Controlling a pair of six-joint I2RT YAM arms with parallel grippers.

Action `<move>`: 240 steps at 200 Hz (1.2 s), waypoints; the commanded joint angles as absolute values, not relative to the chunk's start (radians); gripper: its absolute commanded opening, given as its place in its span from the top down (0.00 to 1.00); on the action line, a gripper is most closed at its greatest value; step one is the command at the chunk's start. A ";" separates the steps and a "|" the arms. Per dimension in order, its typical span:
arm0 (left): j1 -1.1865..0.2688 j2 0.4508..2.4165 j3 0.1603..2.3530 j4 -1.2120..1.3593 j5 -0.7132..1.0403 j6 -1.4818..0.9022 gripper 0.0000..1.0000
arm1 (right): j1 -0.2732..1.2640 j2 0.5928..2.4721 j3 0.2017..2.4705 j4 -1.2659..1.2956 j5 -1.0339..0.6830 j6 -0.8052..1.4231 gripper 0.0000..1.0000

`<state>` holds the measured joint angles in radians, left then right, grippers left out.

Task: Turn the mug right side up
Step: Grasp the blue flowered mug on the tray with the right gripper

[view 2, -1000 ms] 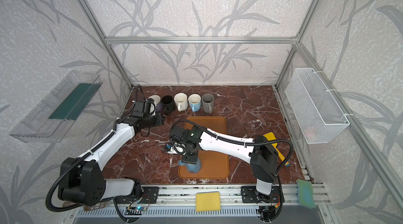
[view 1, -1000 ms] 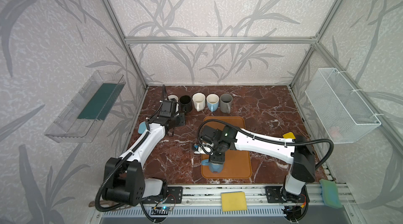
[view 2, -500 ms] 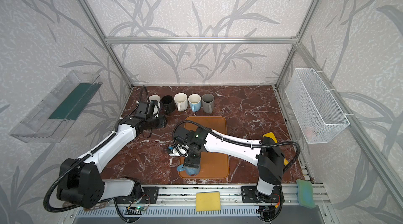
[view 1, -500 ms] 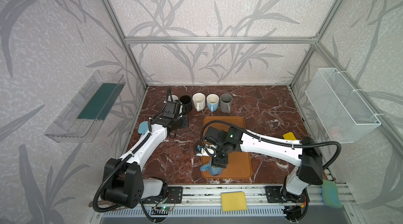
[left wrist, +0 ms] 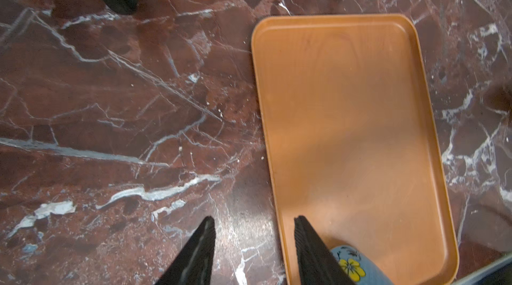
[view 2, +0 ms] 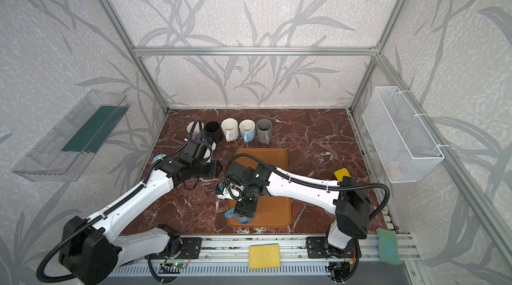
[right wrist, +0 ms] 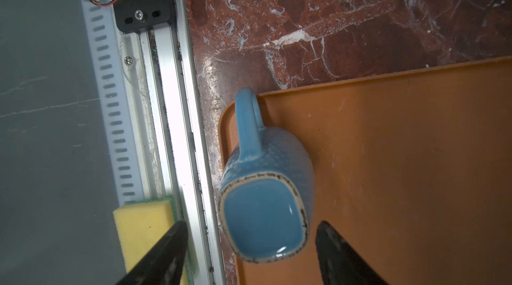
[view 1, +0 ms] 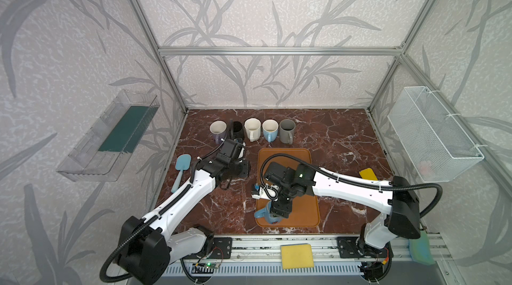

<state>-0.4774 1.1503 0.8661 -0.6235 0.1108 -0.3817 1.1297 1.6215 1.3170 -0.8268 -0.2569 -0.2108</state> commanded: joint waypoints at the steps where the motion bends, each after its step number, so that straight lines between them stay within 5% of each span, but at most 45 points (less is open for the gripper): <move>1: -0.524 1.090 0.834 -0.724 0.091 -0.455 0.51 | 1.121 1.583 1.303 -0.774 -0.341 -0.167 0.26; 96: -0.583 0.942 0.780 -0.890 0.070 -0.511 0.51 | 1.121 1.608 1.221 -0.685 -0.254 -0.111 0.17; 240: -0.586 0.996 0.803 -0.834 0.067 -0.494 0.51 | 1.125 1.670 1.226 -0.685 -0.214 -0.109 0.18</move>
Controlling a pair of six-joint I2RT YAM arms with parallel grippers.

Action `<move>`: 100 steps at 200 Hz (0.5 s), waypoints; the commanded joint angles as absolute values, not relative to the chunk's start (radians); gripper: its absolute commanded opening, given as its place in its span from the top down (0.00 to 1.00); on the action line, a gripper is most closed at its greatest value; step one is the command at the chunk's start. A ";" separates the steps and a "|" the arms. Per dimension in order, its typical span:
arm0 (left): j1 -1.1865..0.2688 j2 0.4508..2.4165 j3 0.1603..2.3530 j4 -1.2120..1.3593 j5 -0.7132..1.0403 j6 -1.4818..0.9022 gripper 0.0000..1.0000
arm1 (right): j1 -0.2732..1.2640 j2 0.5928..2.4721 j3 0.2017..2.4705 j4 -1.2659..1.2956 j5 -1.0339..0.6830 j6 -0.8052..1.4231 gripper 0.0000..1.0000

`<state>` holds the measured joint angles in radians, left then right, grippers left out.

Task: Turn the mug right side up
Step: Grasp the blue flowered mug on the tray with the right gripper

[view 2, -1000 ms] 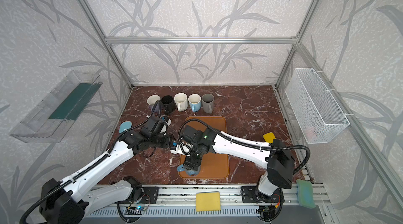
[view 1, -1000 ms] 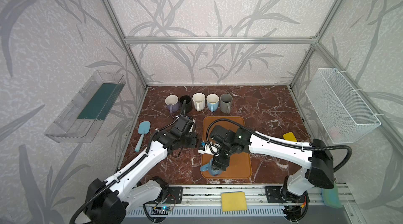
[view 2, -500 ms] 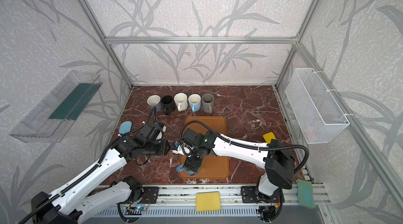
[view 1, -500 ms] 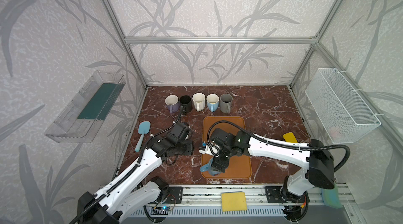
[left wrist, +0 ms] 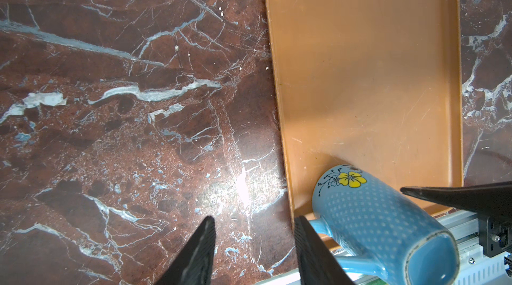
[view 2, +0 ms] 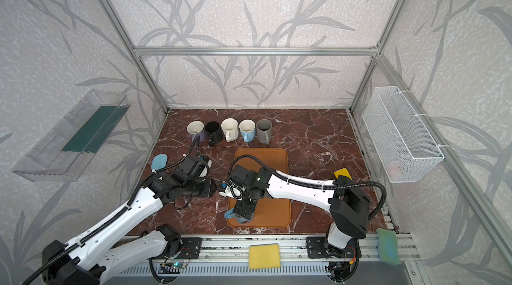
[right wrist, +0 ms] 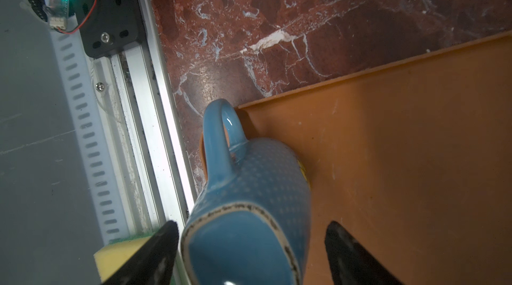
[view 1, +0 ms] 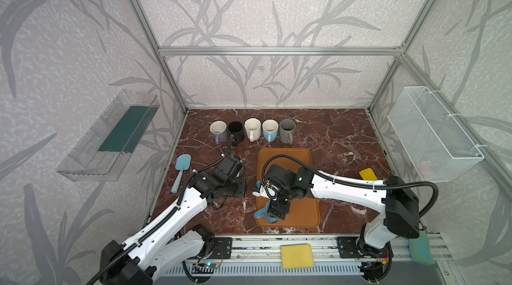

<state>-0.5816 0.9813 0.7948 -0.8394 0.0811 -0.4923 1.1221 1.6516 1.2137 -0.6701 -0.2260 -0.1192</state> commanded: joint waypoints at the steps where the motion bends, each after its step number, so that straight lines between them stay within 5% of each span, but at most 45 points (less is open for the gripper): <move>1: -0.586 0.997 0.803 -0.833 0.066 -0.494 0.51 | 1.125 1.671 1.227 -0.684 -0.214 -0.109 0.18; 100: -0.585 1.051 0.814 -0.759 0.078 -0.467 0.51 | 1.071 1.699 1.253 -0.700 -0.158 -0.134 0.25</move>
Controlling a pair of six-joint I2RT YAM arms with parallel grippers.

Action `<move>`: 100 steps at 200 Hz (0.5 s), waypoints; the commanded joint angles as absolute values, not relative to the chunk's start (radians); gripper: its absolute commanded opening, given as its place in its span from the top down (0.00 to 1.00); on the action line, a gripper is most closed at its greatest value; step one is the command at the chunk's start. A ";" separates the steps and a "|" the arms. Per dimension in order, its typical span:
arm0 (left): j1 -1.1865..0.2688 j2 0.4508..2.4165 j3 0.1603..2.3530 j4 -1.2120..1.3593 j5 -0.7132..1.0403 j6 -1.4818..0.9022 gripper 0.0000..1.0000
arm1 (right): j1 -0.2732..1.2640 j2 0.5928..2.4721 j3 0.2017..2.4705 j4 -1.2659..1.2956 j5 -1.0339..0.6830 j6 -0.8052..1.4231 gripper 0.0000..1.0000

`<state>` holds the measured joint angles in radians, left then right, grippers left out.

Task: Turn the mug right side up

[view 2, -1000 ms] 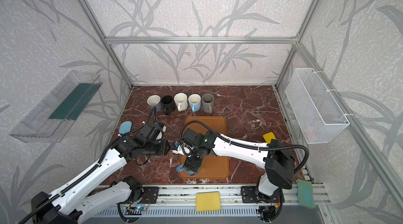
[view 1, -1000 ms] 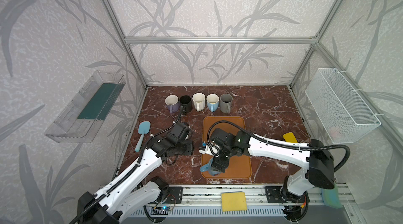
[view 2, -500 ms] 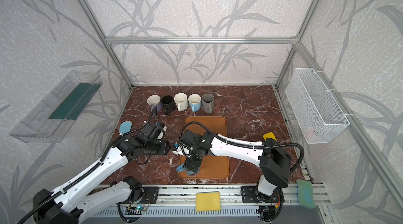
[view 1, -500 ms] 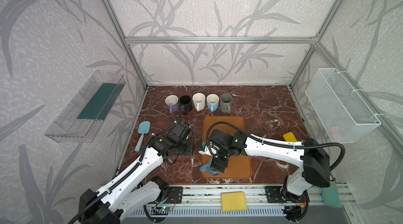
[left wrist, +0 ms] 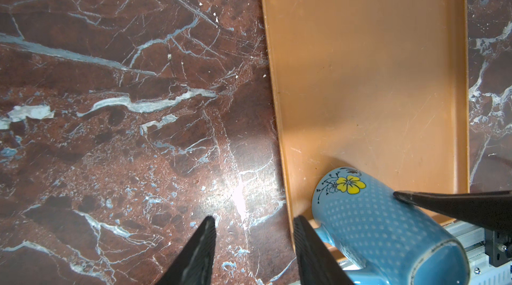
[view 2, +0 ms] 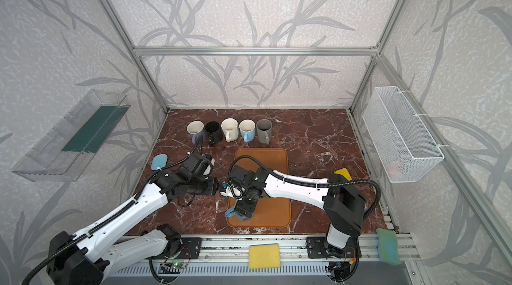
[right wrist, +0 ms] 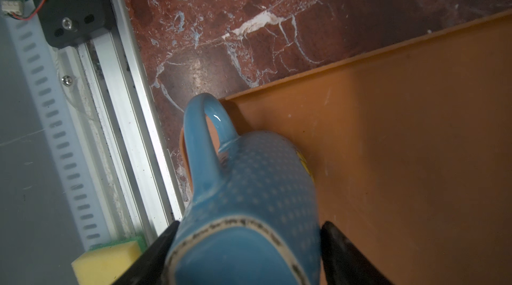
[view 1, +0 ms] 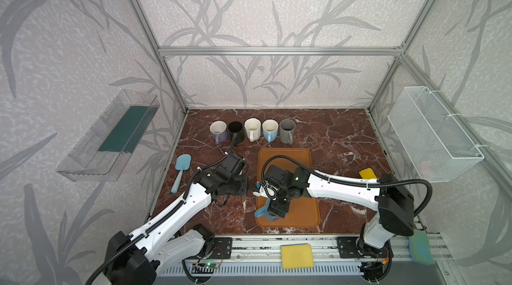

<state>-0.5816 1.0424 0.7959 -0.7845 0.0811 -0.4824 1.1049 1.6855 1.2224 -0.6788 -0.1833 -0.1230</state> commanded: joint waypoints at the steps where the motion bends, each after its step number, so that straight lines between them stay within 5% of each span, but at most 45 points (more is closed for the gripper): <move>1: -0.585 1.051 0.813 -0.758 0.078 -0.467 0.51 | 1.069 1.700 1.253 -0.700 -0.158 -0.135 0.25; 100: -0.586 1.110 0.804 -0.631 0.199 -0.401 0.51 | 0.855 1.781 1.302 -0.604 -0.298 -0.325 0.25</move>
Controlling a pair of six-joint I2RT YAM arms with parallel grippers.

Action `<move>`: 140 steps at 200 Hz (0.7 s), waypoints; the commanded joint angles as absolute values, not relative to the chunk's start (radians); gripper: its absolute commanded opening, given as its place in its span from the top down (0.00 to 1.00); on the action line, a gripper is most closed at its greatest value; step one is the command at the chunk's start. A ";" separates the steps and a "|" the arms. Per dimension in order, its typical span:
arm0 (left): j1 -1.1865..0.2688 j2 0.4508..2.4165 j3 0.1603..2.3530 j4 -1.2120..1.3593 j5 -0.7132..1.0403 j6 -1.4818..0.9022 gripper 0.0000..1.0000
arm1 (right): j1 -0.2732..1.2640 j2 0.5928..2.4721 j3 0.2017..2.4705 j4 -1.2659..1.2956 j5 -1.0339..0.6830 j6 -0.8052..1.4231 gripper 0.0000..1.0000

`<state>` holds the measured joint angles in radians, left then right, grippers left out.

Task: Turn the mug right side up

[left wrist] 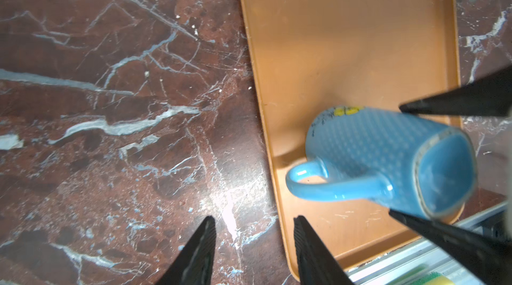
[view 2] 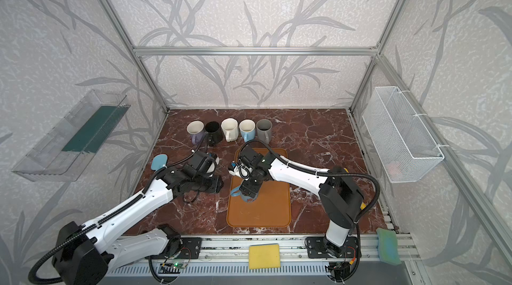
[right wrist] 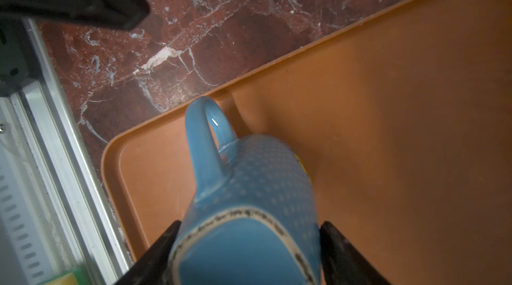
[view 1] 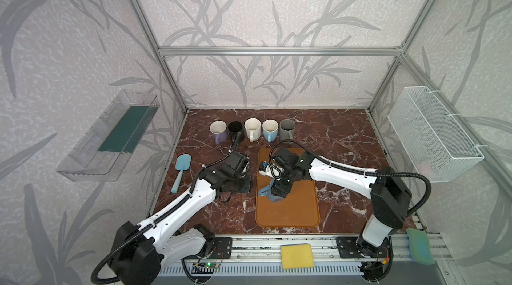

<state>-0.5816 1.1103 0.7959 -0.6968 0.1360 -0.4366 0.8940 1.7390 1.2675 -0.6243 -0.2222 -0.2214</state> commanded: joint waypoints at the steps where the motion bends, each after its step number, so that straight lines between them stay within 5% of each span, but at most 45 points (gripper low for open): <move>1: -0.585 1.110 0.804 -0.630 0.202 -0.400 0.51 | 0.852 1.782 1.304 -0.605 -0.302 -0.328 0.25; 62: -0.585 1.173 0.823 -0.527 0.246 -0.331 0.51 | 0.783 1.855 1.395 -0.648 -0.400 -0.496 0.20; 140: -0.587 1.301 0.874 -0.514 0.311 -0.261 0.49 | 0.723 1.740 1.323 -0.579 -0.435 -0.414 0.16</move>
